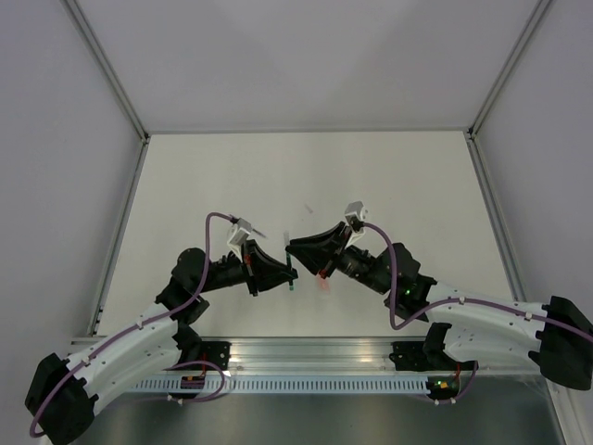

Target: Insert the pens into the pen caps

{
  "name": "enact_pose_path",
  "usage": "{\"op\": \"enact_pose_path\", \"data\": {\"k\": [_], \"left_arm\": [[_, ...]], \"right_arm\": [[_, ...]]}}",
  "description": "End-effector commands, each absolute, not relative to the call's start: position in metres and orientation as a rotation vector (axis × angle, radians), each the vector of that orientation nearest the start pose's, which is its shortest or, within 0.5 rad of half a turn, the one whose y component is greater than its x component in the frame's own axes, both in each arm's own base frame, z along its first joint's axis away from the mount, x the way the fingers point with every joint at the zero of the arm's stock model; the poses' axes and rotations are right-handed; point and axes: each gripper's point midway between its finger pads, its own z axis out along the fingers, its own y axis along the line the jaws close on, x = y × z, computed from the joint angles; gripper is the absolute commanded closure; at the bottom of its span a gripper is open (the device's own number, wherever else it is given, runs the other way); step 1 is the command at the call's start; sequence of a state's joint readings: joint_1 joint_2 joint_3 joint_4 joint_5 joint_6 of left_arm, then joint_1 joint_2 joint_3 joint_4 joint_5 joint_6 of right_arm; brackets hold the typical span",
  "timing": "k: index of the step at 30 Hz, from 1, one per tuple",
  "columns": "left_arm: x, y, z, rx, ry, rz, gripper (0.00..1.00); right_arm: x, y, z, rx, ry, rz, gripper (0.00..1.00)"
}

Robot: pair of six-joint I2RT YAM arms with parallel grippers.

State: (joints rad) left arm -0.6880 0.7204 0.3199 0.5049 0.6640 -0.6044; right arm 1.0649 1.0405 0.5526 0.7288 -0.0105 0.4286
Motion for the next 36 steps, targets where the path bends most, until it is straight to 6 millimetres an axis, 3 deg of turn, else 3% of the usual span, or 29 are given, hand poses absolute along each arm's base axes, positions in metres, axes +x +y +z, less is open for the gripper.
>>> {"op": "enact_pose_path", "data": {"k": [1,12,15,17,27,32,36], "left_arm": [[0.144,-0.265,0.267,0.614,1.402,-1.419,0.98],[0.142,-0.264,0.269,0.621,1.391,-1.429,0.98],[0.139,-0.265,0.27,0.635,1.387,-1.439,0.98],[0.137,-0.265,0.271,0.643,1.378,-1.444,0.98],[0.133,-0.267,0.271,0.679,1.372,-1.467,0.98],[0.133,-0.268,0.27,0.678,1.376,-1.468,0.98],[0.133,-0.268,0.271,0.676,1.375,-1.469,0.98]], "right_arm": [[0.152,0.349,0.289,-0.568,1.431,1.272,0.66],[0.16,0.342,0.316,-0.531,1.433,1.212,0.39],[0.166,0.346,0.324,-0.558,1.461,1.169,0.24],[0.172,0.348,0.328,-0.568,1.486,1.122,0.21],[0.195,0.365,0.362,-0.573,1.505,1.017,0.21],[0.2,0.373,0.357,-0.582,1.534,1.008,0.27],[0.198,0.372,0.347,-0.575,1.549,1.021,0.41]]}}
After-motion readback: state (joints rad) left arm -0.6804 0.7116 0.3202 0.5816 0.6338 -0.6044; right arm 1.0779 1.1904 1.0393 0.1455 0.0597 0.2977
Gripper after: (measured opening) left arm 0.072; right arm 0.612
